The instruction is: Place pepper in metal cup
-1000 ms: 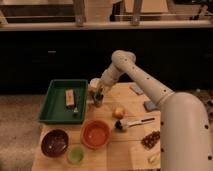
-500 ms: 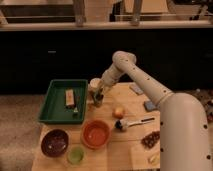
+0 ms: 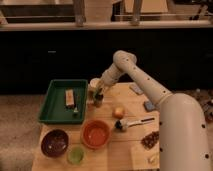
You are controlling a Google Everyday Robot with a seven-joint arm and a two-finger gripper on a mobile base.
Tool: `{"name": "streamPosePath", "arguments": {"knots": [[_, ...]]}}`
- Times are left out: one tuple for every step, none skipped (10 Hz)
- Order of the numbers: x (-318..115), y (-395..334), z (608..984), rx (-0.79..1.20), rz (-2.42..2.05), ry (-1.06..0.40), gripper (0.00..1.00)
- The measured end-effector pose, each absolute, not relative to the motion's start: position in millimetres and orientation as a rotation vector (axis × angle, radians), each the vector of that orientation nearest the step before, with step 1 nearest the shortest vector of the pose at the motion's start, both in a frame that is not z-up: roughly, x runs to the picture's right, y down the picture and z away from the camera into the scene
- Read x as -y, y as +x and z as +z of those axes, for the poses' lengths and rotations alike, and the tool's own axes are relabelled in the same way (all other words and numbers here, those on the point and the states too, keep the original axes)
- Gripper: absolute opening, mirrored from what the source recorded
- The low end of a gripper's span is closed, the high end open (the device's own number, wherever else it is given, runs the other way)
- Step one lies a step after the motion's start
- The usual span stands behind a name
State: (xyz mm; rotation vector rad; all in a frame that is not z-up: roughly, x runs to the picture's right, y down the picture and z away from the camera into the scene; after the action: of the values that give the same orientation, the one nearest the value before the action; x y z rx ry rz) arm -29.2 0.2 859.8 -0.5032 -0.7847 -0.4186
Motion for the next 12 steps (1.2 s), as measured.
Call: {"name": "streamPosePath", "arguments": {"knots": [[1,-33,854,0.821,-0.424,-0.499,0.0],[1,-36,849,0.852,-0.427,-0.498,0.0],[1,-40,845,0.884,-0.43,-0.497,0.0],[0,-44,840,0.913,-0.434,-0.497,0.0],[-1,-49,831,0.962,-0.438,-0.499,0.0],[-2,-53,824,0.996,-0.441,-0.502,0.0],[-3,-55,820,1.019,-0.444,-0.506,0.0],[-7,-61,813,1.06,-0.45,-0.514,0.0],[-10,-63,809,1.086,-0.451,-0.523,0.0],[-14,-65,806,1.113,-0.449,-0.53,0.0],[-19,-68,803,1.151,-0.447,-0.548,0.0],[-24,-73,803,1.181,-0.444,-0.562,0.0]]}}
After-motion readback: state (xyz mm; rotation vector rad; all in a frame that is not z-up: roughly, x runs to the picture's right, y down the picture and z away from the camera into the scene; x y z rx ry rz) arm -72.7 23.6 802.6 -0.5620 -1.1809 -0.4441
